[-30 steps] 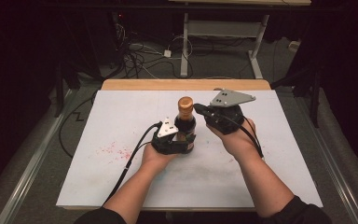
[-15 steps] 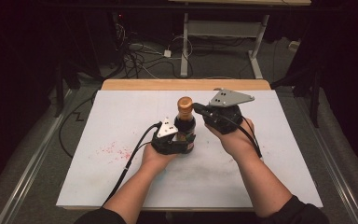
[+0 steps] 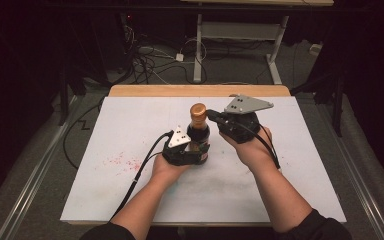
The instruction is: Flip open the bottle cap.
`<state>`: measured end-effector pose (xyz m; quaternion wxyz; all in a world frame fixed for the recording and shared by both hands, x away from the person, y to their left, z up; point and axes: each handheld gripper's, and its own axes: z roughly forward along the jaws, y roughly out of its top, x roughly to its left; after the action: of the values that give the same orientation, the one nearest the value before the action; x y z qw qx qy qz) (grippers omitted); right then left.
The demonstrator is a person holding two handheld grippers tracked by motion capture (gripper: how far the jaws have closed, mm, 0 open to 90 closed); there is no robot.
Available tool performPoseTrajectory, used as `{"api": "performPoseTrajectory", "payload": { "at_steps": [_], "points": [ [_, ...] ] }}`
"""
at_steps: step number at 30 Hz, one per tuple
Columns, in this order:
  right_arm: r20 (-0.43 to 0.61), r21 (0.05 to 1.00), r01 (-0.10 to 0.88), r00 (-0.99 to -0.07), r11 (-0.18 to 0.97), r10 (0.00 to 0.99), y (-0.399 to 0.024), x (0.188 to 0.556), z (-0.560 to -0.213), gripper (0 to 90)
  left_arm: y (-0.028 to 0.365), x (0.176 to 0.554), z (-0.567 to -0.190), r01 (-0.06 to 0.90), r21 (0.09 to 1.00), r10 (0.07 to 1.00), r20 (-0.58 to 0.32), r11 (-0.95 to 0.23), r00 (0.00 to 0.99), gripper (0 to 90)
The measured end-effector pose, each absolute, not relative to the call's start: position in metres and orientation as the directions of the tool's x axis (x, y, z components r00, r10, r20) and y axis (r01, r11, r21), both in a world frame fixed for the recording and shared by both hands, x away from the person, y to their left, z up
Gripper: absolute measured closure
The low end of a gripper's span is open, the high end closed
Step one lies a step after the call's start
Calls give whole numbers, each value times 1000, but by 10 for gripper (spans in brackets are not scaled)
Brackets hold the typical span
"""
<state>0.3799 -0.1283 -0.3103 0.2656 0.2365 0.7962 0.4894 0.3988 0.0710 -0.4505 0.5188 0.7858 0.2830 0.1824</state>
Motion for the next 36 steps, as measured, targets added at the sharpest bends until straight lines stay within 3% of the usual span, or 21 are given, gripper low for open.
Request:
{"api": "performPoseTrajectory", "payload": {
  "at_steps": [36],
  "points": [
    [-197, 914, 96, -745, 395, 637, -124, 380, -304, 900, 71, 399, -451, 256, 919, 637, -7, -300, 771, 287]
  ]
}}
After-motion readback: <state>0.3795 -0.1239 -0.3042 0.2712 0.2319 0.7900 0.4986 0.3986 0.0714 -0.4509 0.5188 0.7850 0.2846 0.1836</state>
